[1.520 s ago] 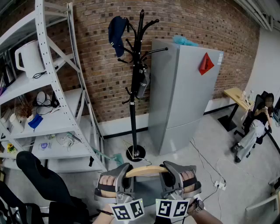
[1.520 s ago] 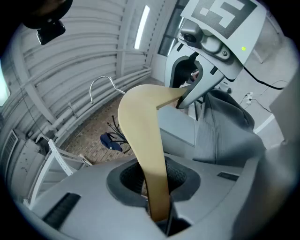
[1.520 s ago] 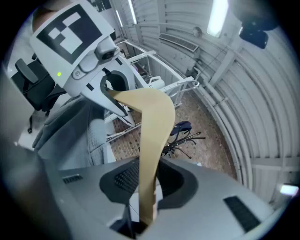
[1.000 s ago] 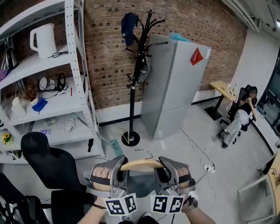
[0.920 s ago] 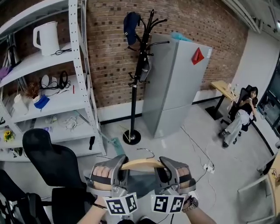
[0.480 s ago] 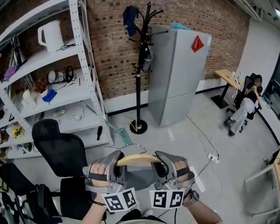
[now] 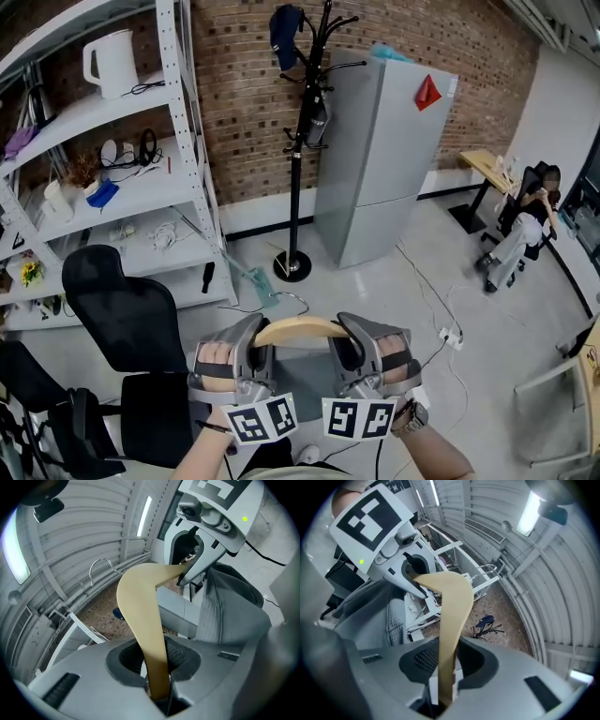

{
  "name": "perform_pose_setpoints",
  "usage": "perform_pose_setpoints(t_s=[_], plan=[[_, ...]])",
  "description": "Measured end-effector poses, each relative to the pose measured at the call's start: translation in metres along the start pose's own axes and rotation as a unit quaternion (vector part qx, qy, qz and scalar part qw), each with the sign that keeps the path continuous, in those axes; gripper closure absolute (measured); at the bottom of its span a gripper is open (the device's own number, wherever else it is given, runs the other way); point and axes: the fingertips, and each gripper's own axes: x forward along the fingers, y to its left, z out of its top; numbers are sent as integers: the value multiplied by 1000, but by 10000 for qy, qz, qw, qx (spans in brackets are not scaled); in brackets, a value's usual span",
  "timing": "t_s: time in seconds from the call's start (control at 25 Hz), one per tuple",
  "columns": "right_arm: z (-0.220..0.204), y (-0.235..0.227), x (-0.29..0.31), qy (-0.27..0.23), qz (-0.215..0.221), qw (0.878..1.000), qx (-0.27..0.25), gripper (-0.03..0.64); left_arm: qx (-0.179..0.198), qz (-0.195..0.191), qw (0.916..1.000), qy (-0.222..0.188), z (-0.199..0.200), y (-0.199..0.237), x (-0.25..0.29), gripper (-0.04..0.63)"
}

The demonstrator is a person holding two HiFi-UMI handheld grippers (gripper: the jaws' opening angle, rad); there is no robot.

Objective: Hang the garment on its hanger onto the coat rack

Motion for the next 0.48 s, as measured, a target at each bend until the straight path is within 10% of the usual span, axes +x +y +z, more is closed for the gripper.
perform_pose_setpoints(t_s=[0.48], plan=[[-8, -8, 92, 529, -135, 9985, 86, 514, 23, -285, 9987, -420, -31, 19, 95, 529]])
